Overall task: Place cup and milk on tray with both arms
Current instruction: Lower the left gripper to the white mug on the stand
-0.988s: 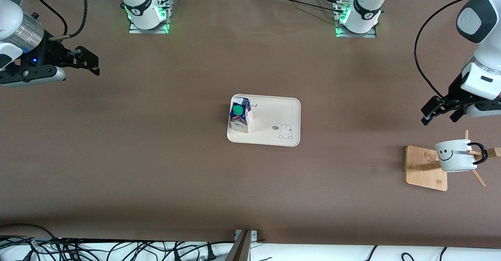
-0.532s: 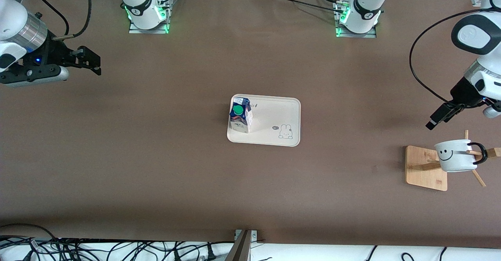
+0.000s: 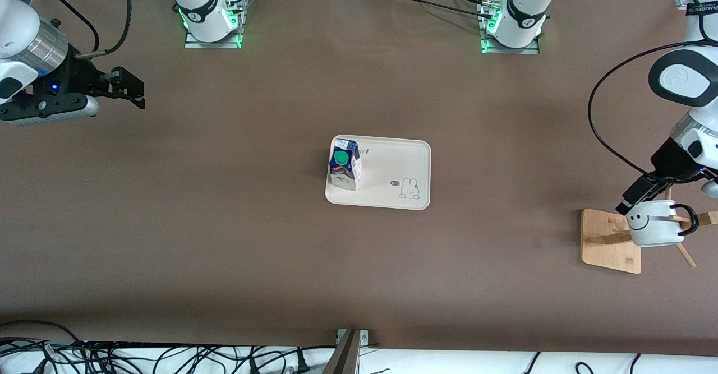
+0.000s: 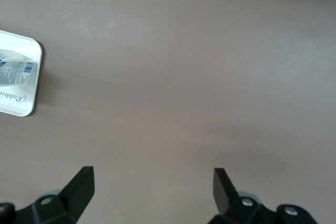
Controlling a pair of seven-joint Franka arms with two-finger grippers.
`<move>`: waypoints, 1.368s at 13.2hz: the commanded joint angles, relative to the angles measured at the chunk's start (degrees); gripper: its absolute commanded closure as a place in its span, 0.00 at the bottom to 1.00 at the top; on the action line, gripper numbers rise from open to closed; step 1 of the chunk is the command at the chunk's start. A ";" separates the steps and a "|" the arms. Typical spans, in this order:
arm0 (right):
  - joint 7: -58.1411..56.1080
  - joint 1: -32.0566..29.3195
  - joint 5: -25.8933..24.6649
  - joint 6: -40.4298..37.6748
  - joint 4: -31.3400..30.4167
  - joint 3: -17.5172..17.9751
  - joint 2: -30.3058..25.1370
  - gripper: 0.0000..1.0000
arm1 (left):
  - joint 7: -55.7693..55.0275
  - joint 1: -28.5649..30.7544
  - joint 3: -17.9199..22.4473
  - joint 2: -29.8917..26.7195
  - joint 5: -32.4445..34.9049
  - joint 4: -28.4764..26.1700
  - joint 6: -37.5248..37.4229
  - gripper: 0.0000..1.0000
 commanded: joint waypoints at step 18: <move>0.23 0.26 -1.10 0.85 1.69 -0.23 0.80 0.00 | 2.62 -0.22 -0.26 0.56 -1.78 0.98 1.60 0.38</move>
